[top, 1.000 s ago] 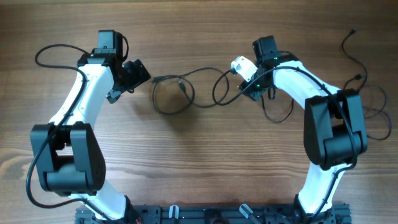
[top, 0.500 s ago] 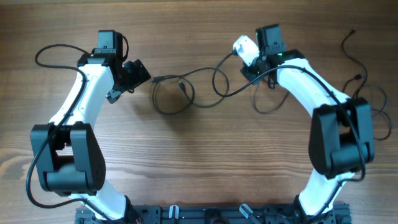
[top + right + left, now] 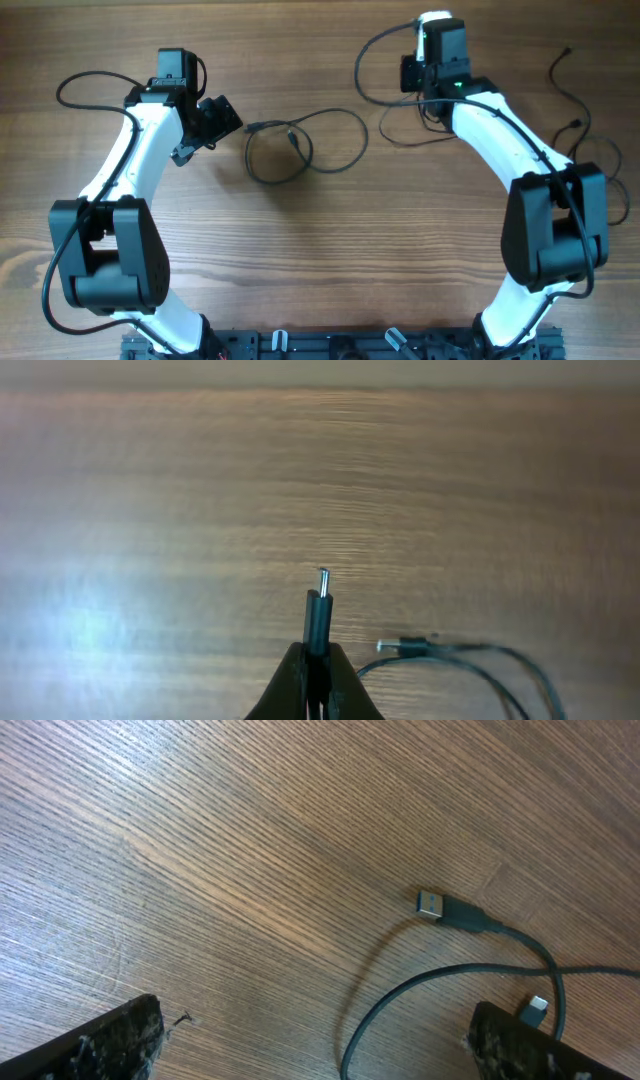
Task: Untangle cables
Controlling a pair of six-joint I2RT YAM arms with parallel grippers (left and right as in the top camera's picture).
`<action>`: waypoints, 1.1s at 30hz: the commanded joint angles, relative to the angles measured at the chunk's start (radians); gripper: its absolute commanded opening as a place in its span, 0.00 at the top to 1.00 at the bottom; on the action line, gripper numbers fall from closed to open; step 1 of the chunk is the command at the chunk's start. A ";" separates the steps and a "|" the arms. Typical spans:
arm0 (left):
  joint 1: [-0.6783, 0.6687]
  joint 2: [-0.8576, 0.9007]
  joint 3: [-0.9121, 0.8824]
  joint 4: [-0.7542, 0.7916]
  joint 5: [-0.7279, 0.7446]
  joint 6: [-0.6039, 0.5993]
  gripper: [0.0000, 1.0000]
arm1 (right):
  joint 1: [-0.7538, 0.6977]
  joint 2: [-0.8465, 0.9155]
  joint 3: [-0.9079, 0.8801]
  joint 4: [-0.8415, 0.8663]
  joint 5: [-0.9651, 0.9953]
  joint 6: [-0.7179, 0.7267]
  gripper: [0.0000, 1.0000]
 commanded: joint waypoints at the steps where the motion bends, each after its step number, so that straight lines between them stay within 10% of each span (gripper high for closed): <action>1: 0.001 0.008 -0.003 0.002 -0.017 -0.014 0.00 | -0.066 -0.013 0.014 -0.021 0.043 0.402 0.96; 6: 0.001 0.008 -0.003 0.002 -0.017 -0.014 0.00 | -0.167 -0.010 0.010 -0.116 0.047 0.618 0.96; 26: 0.001 0.008 -0.003 0.002 -0.017 -0.014 0.00 | -0.276 -0.009 -0.061 -0.182 0.154 0.620 0.95; 33: 0.001 0.008 -0.003 0.002 -0.017 -0.014 0.00 | -0.276 -0.009 -0.061 -0.181 0.154 0.618 0.31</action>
